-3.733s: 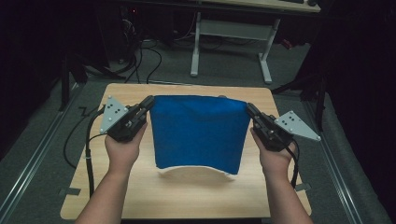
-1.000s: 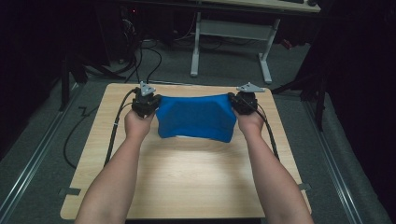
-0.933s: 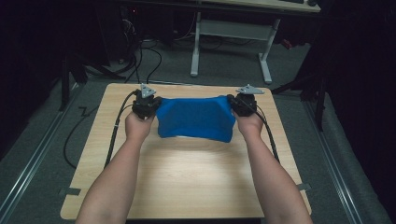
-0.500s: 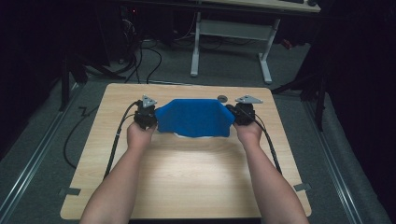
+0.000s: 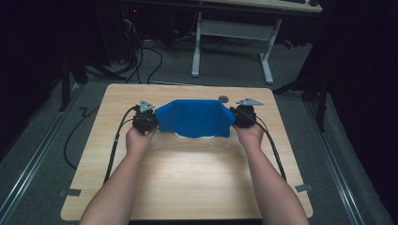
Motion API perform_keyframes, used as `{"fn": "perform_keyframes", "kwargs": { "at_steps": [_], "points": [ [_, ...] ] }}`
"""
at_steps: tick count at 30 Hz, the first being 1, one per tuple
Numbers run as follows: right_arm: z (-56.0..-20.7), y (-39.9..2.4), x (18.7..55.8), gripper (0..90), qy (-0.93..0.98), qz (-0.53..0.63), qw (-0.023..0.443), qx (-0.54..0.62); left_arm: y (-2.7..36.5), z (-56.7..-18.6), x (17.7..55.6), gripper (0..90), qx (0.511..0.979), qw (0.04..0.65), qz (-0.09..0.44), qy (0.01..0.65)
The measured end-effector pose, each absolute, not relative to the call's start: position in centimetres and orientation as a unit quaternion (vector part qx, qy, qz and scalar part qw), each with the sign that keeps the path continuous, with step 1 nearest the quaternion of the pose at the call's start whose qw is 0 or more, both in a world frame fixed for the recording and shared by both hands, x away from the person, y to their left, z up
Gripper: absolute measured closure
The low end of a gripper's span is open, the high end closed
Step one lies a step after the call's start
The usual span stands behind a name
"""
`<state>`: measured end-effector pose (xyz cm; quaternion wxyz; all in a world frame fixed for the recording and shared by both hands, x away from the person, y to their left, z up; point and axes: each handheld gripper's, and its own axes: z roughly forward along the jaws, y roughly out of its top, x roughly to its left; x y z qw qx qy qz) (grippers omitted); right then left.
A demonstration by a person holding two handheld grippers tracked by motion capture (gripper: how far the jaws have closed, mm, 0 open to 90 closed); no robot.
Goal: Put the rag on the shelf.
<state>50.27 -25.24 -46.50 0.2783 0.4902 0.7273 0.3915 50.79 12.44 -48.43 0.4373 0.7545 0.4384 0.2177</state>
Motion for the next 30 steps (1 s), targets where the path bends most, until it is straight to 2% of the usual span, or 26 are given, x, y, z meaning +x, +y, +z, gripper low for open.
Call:
{"fn": "perform_keyframes", "kwargs": {
  "at_steps": [5,10,18,30],
  "points": [
    [-46.3,-26.3,49.6,71.4,0.714,0.398,0.283,0.503,13.7,-48.4,50.2,63.9,0.741,0.445,0.220,0.452],
    [-45.9,-27.2,48.8,69.6,0.711,0.396,0.289,0.503,14.6,-48.5,49.6,58.8,0.733,0.448,0.225,0.460],
    [-46.2,-28.0,47.1,67.5,0.710,0.401,0.300,0.496,15.8,-49.5,47.8,55.2,0.731,0.446,0.221,0.467],
    [-47.1,-29.0,43.6,58.4,0.710,0.398,0.306,0.494,15.5,-50.9,44.3,52.0,0.746,0.440,0.207,0.454]
  ]
}}
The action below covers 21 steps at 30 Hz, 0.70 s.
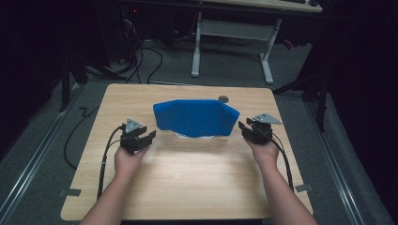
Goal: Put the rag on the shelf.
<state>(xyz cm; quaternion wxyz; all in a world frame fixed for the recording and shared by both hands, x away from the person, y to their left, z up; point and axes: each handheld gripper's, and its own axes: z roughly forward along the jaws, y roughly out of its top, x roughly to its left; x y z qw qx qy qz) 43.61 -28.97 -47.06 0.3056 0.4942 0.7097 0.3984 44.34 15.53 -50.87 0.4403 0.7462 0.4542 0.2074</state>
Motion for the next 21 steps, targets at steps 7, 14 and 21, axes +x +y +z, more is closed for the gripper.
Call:
{"fn": "perform_keyframes", "kwargs": {
  "at_steps": [7,14,21],
  "points": [
    [-47.5,-29.2,40.2,50.6,0.710,0.408,0.311,0.483,15.7,-51.6,41.3,47.2,0.770,0.415,0.202,0.440],
    [-48.9,-29.4,36.2,43.0,0.717,0.401,0.314,0.476,16.3,-52.7,36.8,40.4,0.786,0.402,0.188,0.431],
    [-50.8,-29.3,31.6,35.9,0.741,0.384,0.286,0.471,16.2,-53.3,32.8,36.9,0.793,0.404,0.145,0.433]
  ]
}}
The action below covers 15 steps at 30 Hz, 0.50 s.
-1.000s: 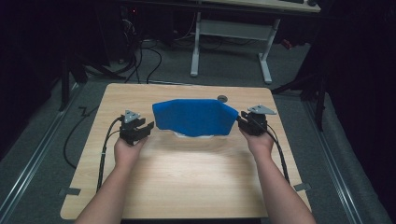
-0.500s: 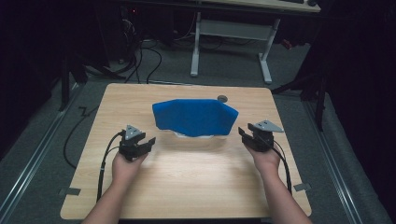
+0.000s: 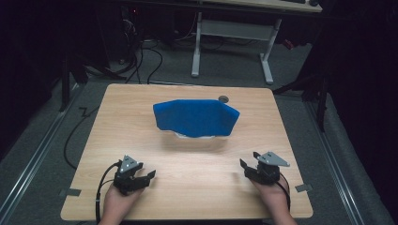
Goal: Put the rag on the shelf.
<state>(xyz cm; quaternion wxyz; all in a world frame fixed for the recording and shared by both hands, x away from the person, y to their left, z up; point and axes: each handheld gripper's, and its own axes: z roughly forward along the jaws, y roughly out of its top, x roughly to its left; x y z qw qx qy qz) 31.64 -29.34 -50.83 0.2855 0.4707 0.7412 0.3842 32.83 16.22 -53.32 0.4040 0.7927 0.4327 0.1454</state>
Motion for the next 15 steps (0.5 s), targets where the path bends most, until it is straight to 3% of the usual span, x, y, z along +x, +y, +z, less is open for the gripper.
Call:
{"fn": "perform_keyframes", "kwargs": {
  "at_steps": [4,15],
  "points": [
    [-51.2,-28.9,30.2,34.4,0.752,0.379,0.278,0.463,15.8,-52.9,32.8,35.6,0.800,0.402,0.170,0.412],
    [-51.5,-28.5,31.0,34.1,0.751,0.380,0.280,0.462,16.3,-52.8,33.2,35.7,0.797,0.405,0.176,0.413]
  ]
}}
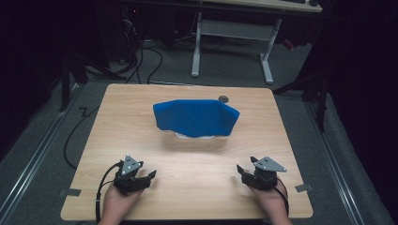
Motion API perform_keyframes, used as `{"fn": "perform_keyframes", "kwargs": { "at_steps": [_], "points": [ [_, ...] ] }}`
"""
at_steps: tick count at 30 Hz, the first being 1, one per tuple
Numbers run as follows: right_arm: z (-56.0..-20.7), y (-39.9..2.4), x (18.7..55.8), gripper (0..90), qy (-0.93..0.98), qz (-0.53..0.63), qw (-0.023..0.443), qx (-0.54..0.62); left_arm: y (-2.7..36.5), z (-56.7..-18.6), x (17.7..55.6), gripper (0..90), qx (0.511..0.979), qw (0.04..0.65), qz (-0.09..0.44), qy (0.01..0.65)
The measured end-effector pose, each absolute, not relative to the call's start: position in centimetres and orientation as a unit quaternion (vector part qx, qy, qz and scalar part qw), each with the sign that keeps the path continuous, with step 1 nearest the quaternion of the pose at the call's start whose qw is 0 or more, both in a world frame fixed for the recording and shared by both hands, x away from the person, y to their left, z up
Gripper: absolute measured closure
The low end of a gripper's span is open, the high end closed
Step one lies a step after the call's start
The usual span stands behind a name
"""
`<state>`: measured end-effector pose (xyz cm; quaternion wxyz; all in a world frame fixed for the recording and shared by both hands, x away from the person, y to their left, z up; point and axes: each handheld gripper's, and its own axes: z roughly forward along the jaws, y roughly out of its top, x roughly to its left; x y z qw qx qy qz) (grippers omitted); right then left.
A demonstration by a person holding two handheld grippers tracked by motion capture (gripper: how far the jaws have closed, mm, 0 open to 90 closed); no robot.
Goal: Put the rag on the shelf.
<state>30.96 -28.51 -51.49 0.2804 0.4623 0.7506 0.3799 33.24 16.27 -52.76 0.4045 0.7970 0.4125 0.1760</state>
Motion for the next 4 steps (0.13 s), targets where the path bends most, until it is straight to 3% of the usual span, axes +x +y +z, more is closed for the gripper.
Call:
{"fn": "perform_keyframes", "kwargs": {
  "at_steps": [4],
  "points": [
    [-51.50,-28.75,31.00,34.1,0.749,0.382,0.278,0.464,16.44,-52.84,33.27,35.7,0.795,0.404,0.175,0.418]
  ]
}}
